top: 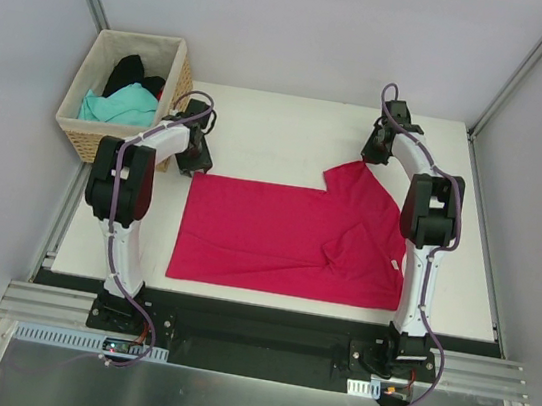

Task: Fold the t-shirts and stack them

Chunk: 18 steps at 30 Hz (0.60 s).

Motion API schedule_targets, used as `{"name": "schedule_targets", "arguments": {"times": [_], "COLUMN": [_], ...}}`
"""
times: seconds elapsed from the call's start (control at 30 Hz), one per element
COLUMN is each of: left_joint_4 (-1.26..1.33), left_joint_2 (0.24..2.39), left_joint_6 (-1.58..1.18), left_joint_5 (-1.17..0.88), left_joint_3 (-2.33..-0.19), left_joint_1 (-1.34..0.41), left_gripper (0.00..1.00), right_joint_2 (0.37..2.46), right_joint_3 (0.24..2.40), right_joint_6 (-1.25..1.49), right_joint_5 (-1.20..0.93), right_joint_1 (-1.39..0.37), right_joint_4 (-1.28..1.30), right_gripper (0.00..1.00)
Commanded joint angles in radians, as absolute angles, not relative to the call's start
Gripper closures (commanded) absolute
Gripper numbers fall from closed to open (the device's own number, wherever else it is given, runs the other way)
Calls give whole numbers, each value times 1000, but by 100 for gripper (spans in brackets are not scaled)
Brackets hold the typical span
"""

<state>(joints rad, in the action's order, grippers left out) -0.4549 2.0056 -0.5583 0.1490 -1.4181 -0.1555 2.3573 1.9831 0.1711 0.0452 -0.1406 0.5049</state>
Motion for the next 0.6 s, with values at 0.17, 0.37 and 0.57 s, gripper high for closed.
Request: {"name": "schedule_targets", "arguments": {"times": [0.17,0.37,0.57], "left_joint_4": [-431,-416,-348], "left_joint_2": [2017,2011,1938], "left_joint_6": [-557,-499,-457], "left_joint_5": [199,181,141], "left_joint_3": [-1439,-1459,-1424], "left_joint_1": [-149,-150,-149], "left_gripper": [84,100,100], "right_joint_2": [2270,2214,2100], "right_joint_3": [1985,1987,1945], "right_joint_6": [158,146,141], "right_joint_5": [48,31,9], "right_joint_1": [-133,-120,-83], "right_joint_4": [497,495,495], "right_gripper": [99,99,99]}}
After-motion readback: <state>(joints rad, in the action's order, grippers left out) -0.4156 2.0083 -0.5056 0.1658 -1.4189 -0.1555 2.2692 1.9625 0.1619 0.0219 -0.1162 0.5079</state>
